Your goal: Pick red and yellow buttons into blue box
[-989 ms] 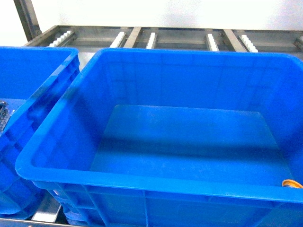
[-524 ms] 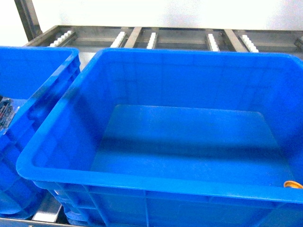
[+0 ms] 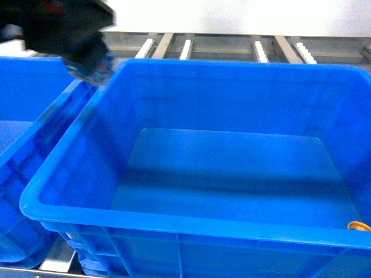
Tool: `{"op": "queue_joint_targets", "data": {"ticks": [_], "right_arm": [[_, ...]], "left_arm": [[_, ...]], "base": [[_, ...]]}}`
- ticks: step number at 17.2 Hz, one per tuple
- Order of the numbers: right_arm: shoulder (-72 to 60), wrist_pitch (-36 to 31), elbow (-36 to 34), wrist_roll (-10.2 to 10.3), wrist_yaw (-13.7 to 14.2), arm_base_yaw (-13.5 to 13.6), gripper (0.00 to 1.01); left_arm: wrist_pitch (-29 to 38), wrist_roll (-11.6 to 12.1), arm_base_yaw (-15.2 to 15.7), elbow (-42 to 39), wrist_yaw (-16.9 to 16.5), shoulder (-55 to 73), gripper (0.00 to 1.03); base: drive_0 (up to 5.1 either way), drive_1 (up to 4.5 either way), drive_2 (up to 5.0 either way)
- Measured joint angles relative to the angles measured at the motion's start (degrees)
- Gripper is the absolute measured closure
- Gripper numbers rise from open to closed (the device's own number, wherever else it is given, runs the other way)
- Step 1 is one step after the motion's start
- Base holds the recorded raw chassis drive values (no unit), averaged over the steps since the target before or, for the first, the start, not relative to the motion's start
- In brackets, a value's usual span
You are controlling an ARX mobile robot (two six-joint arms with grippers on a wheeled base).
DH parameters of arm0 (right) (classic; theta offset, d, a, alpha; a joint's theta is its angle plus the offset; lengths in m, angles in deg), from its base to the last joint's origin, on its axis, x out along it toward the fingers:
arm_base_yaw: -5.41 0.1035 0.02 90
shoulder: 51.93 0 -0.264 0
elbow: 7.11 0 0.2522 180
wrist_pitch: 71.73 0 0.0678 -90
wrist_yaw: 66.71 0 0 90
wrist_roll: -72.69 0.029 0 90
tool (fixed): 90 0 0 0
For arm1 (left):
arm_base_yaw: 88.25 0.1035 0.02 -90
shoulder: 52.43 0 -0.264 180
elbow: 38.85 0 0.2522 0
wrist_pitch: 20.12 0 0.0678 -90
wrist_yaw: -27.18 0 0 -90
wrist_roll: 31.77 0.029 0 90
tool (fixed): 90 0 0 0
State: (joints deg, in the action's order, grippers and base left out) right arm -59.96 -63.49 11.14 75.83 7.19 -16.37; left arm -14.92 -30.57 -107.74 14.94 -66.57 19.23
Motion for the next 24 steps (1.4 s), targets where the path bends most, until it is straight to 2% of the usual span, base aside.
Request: {"op": "queue_joint_targets", "data": {"ticks": [2, 3, 4, 5, 6, 8, 10, 11, 12, 15, 17, 18, 19, 20, 21, 22, 23, 24], "right_arm": [[0.00, 0.02, 0.00, 0.00, 0.00, 0.00, 0.03], [0.00, 0.02, 0.00, 0.00, 0.00, 0.00, 0.03], [0.00, 0.00, 0.00, 0.00, 0.00, 0.00, 0.03], [0.00, 0.02, 0.00, 0.00, 0.02, 0.00, 0.03], [0.00, 0.00, 0.00, 0.00, 0.02, 0.00, 0.03], [0.00, 0.02, 0.00, 0.00, 0.02, 0.00, 0.03], [0.02, 0.00, 0.00, 0.00, 0.02, 0.00, 0.03], [0.00, 0.02, 0.00, 0.00, 0.02, 0.00, 0.03], [0.00, 0.00, 0.00, 0.00, 0.02, 0.00, 0.03], [0.02, 0.00, 0.00, 0.00, 0.02, 0.00, 0.03], [0.00, 0.00, 0.00, 0.00, 0.02, 0.00, 0.03], [0.00, 0.02, 0.00, 0.00, 0.02, 0.00, 0.03], [0.00, 0.00, 0.00, 0.00, 0.02, 0.00, 0.03], [0.00, 0.00, 0.00, 0.00, 0.02, 0.00, 0.03], [0.02, 0.00, 0.00, 0.00, 0.02, 0.00, 0.03], [0.00, 0.02, 0.00, 0.00, 0.02, 0.00, 0.03], [0.00, 0.00, 0.00, 0.00, 0.02, 0.00, 0.03], [0.00, 0.00, 0.00, 0.00, 0.02, 0.00, 0.03]], "left_arm": [[-1.73, 2.56, -0.79, 3.78, -2.56, 5.44, 0.72], [-4.02, 5.51, -1.84, 8.28, -3.74, 11.80, 0.72], [-7.08, 6.84, -2.23, 12.85, -5.31, 17.51, 0.72], [-7.41, 8.35, -2.60, 16.94, -4.42, 23.17, 0.72], [-6.25, 8.35, -2.62, 18.91, -3.96, 26.18, 0.70], [-5.46, 8.46, -2.89, 21.05, -2.99, 29.22, 0.47], [-4.66, 7.58, -3.48, 20.96, -3.10, 29.24, 0.26], [-2.43, 6.47, -4.02, 19.12, -2.60, 28.85, 0.08], [-0.87, 5.31, -4.00, 16.98, -1.86, 28.15, 0.03], [8.09, 1.36, -1.36, 7.08, 5.01, 18.73, 0.05], [13.05, 1.11, 0.76, -1.25, 7.30, 9.29, 0.05], [14.14, 1.18, 1.51, -5.40, 8.61, 5.35, 0.05], [11.89, 0.52, 2.38, -9.09, 9.73, 0.81, 0.05], [10.25, -0.11, 2.73, -12.90, 12.26, -4.94, 0.05], [8.72, -1.27, 2.03, -15.41, 14.45, -11.28, 0.05], [9.55, -1.46, -0.11, -17.53, 17.07, -16.61, 0.05], [10.95, -1.11, -2.60, -19.87, 17.99, -21.33, 0.05], [8.79, -0.94, -4.61, -22.25, 19.74, -25.79, 0.05]], "base": [[0.0, 0.00, 0.0], [0.0, 0.00, 0.0], [0.0, 0.00, 0.0], [0.0, 0.00, 0.0], [0.0, 0.00, 0.0], [0.0, 0.00, 0.0], [0.0, 0.00, 0.0], [0.0, 0.00, 0.0], [0.0, 0.00, 0.0], [0.0, 0.00, 0.0], [0.0, 0.00, 0.0], [0.0, 0.00, 0.0], [0.0, 0.00, 0.0], [0.0, 0.00, 0.0], [0.0, 0.00, 0.0], [0.0, 0.00, 0.0], [0.0, 0.00, 0.0], [0.0, 0.00, 0.0]]}}
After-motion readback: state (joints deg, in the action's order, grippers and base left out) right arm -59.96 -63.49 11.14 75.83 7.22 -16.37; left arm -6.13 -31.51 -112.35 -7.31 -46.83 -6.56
